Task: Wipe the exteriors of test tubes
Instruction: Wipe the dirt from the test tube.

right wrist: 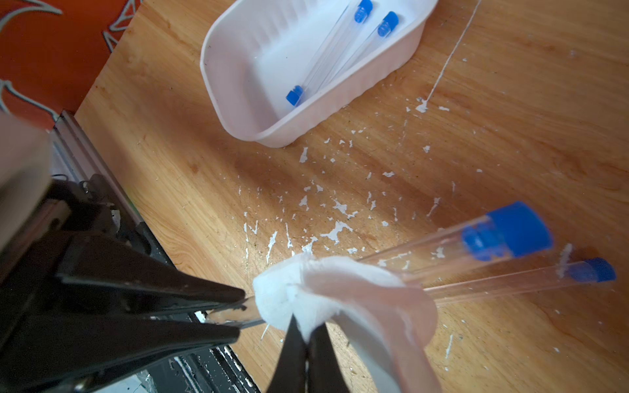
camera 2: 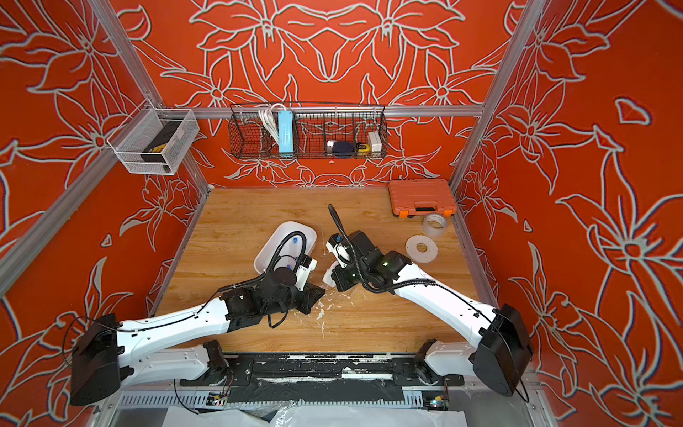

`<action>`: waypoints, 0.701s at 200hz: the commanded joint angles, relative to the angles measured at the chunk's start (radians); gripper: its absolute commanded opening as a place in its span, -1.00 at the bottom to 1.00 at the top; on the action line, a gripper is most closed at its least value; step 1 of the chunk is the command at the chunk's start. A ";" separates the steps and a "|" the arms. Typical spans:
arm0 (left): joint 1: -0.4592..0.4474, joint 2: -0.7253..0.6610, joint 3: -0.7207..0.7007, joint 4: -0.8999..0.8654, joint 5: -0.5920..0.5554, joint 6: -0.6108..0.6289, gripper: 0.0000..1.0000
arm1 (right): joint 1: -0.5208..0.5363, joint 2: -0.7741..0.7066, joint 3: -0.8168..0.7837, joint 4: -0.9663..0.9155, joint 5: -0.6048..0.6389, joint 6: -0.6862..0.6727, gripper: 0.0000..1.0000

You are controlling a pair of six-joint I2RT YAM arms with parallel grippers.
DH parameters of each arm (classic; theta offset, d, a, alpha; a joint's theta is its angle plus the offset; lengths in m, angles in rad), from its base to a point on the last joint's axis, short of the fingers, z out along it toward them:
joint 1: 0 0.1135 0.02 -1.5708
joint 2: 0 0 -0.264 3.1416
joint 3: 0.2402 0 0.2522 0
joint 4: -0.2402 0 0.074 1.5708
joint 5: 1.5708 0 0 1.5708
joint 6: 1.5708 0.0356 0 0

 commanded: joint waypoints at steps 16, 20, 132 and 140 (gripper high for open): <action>-0.019 -0.008 0.002 0.009 -0.023 0.009 -0.80 | 0.014 0.027 0.022 0.007 0.037 0.013 -1.00; -0.021 -0.013 0.003 0.005 -0.026 0.009 -0.80 | 0.014 0.029 0.023 0.005 0.048 0.013 -1.00; -0.024 -0.090 0.000 -0.048 -0.054 0.013 -0.80 | -0.123 0.139 0.175 -0.050 0.034 -0.060 -1.00; -0.024 -0.090 0.002 -0.050 -0.061 0.015 -0.80 | -0.122 0.139 0.180 -0.051 0.019 -0.060 -1.00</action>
